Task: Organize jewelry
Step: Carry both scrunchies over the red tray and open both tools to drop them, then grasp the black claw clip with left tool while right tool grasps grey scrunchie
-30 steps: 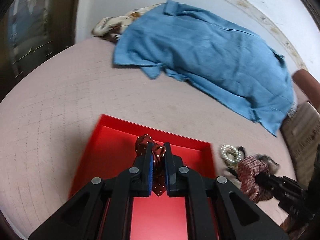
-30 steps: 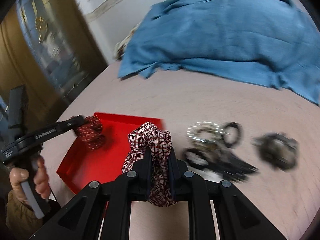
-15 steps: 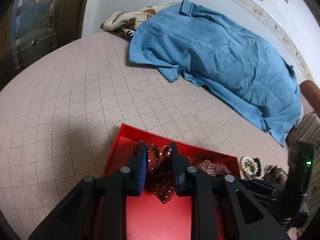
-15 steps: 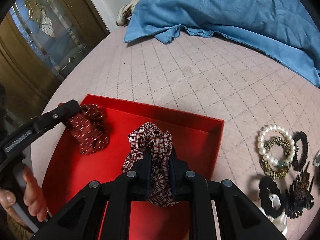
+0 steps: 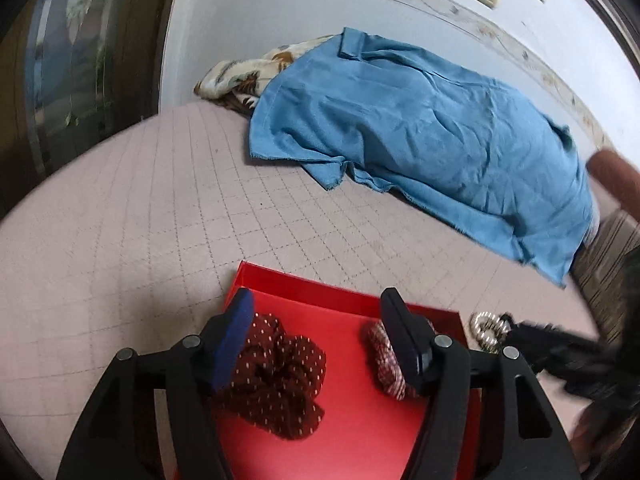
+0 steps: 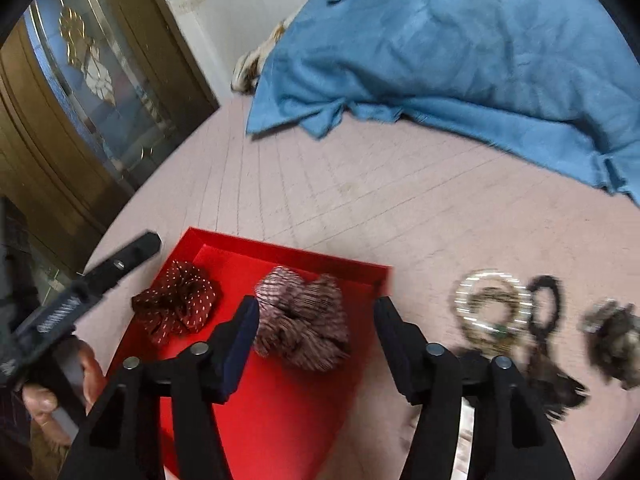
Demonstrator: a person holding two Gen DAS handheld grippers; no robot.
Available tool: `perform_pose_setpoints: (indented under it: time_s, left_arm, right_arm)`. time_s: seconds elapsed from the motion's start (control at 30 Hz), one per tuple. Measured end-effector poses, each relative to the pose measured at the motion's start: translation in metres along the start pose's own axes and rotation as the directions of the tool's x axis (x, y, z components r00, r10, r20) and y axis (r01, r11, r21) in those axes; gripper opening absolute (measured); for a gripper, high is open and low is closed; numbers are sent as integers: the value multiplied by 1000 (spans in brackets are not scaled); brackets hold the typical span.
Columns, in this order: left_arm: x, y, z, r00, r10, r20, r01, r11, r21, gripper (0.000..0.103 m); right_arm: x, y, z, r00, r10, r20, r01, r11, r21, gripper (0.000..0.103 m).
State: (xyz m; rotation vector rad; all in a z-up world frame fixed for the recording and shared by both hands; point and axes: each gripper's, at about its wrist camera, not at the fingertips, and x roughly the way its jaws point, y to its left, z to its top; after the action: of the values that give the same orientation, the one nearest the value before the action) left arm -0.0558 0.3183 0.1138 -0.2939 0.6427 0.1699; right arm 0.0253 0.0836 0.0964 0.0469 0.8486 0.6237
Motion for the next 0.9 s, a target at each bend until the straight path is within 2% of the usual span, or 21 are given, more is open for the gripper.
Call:
perform_pose_setpoints:
  time_s: [0.23,0.4,0.63,0.9]
  left_arm:
    - [-31,-32,-21,999,38,-26,-37,999,25,64]
    - [-51,-66,-32,999,17,-42,-15,999,46,64]
    - [-44,-133,-32,991,-63,-117,72,995,72,64]
    - [-4,-221,-47,978,-76,-195,114,976,187,65]
  right_arm:
    - [-80,-81,-40,990,-130,55,126,990,70,71]
    - [-118,-154,-79,976,-207,63,192,962,193,71]
    - [-138,-215,-106,969,-229,93,193,936,295,71]
    - [-127,-250,-105,974,-184,129,133,935,328,71]
